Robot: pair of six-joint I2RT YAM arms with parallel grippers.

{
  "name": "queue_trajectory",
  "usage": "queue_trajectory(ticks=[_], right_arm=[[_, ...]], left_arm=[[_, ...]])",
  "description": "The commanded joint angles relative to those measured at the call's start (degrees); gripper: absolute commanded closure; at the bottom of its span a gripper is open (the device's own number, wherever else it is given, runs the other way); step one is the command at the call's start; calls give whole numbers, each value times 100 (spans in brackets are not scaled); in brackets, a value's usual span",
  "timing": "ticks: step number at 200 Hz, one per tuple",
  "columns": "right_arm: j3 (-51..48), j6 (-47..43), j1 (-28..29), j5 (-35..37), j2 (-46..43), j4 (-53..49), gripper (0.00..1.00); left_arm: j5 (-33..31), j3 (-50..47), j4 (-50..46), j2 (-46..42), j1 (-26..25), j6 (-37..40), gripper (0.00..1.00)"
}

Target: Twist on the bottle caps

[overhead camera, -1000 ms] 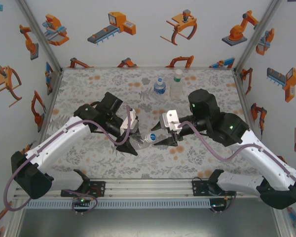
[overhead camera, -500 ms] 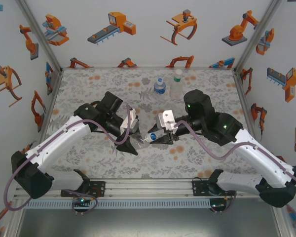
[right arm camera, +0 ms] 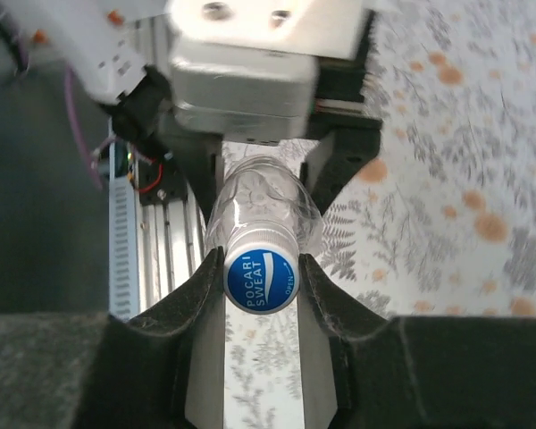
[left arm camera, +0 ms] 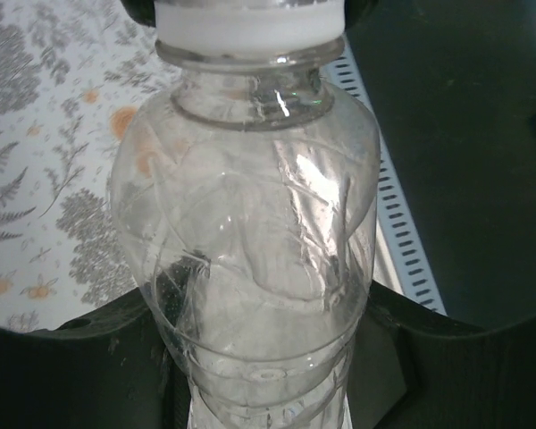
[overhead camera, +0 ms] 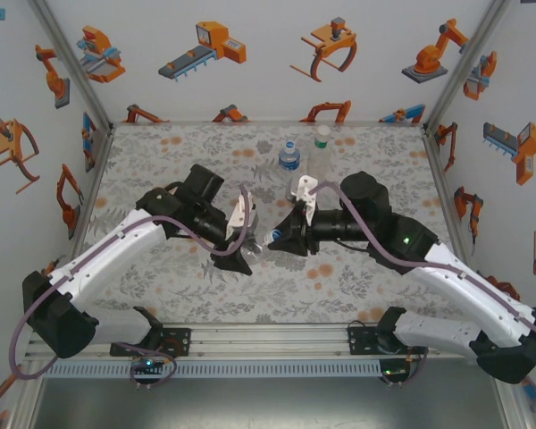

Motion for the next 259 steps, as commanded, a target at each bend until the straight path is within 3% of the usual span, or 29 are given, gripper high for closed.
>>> queue_trajectory(ticks=[1, 41, 70, 88, 104, 119, 146, 211, 259], right_arm=[[-260, 2304, 152, 1960, 104, 500, 100], [304, 4705, 183, 3272, 663, -664, 100], [296, 5156, 184, 3340, 770, -623, 100], [366, 4945, 177, 3430, 795, -698, 100], [537, 4666, 176, 3519, 847, -851, 100], [695, 4388, 150, 3657, 920, -991, 100], [963, 3788, -128, 3777, 1173, -1208, 100], [1674, 1725, -1173, 4524, 2526, -914, 100], [2041, 1001, -1943, 4387, 3656, 85, 100]], left_arm=[[-300, -72, 1091, -20, -21, -1021, 100], [-859, -316, 1914, -9, -21, -1661, 100], [-1190, -389, 2175, 7, -8, -1903, 100], [-1263, -425, 2265, -3, 29, -1983, 76], [-1391, -501, 2390, -80, 100, -2070, 62], [-1512, -598, 2536, -179, 245, -2201, 34], [-1558, -691, 2597, -361, 592, -2359, 1], [-2403, -1154, 2796, -1076, 980, -2602, 3], [-2736, -1638, 3060, -1459, 1002, -3024, 3]])
